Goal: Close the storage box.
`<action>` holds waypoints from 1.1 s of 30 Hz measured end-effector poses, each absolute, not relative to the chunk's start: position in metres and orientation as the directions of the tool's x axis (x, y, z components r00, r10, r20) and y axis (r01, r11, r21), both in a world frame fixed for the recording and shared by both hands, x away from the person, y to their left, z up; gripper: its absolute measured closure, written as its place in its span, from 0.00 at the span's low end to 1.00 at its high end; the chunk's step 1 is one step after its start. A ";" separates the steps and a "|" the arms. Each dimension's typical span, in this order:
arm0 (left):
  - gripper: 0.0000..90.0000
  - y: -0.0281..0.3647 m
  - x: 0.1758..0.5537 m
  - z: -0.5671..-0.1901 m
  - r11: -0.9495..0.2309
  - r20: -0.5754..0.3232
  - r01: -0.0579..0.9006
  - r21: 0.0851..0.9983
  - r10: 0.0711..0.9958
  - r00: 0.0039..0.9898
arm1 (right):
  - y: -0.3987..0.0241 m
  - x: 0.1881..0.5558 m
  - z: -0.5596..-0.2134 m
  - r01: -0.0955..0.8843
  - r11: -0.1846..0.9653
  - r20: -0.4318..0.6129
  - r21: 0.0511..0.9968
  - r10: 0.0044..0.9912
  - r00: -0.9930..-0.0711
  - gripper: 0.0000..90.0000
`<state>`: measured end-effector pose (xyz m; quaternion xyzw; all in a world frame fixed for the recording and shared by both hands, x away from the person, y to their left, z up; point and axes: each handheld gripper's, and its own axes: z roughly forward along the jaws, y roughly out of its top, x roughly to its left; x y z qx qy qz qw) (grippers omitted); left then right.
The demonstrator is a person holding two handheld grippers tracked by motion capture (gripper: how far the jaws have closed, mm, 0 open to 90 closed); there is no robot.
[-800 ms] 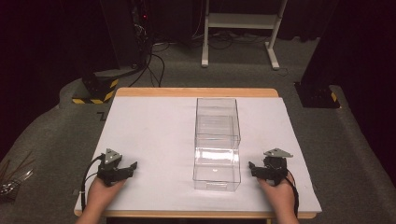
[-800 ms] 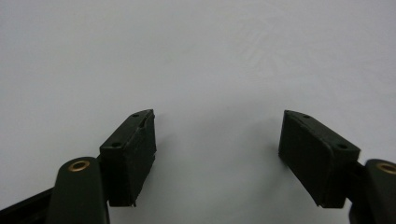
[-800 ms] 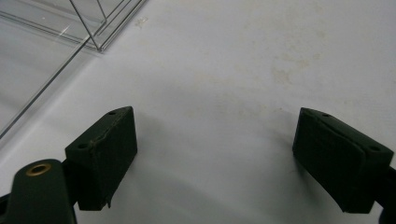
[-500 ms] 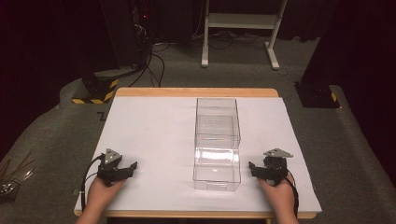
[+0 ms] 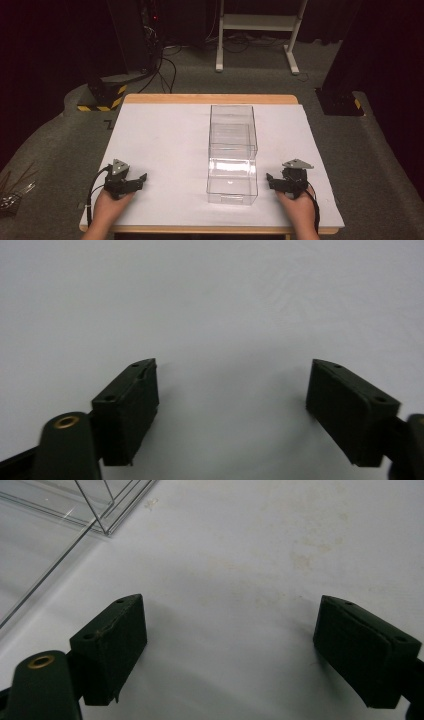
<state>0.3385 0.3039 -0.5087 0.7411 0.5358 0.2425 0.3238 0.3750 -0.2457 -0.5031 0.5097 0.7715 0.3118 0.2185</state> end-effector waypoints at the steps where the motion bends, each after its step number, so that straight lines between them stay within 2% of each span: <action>1: 0.20 0.304 0.339 -0.509 -0.216 0.014 0.638 0.739 0.952 0.307 | -0.246 0.375 -0.503 0.650 0.286 -0.019 0.704 0.923 -0.385 0.15; 11: 0.16 0.300 0.338 -0.507 -0.222 0.015 0.657 0.720 0.952 0.305 | -0.246 0.375 -0.503 0.651 0.285 -0.018 0.703 0.923 -0.384 0.15; 19: 0.15 0.295 0.335 -0.508 -0.246 0.062 0.627 0.739 0.952 0.301 | -0.243 0.373 -0.502 0.632 0.314 -0.043 0.708 0.913 -0.406 0.15; 30: 0.16 0.299 0.337 -0.508 -0.222 0.018 0.644 0.732 0.951 0.307 | -0.239 0.356 -0.478 0.527 0.281 -0.029 0.802 0.900 -0.435 0.15; 33: 0.16 0.299 0.337 -0.509 -0.219 0.016 0.645 0.732 0.952 0.306 | -0.238 0.353 -0.474 0.525 0.272 -0.019 0.807 0.899 -0.438 0.13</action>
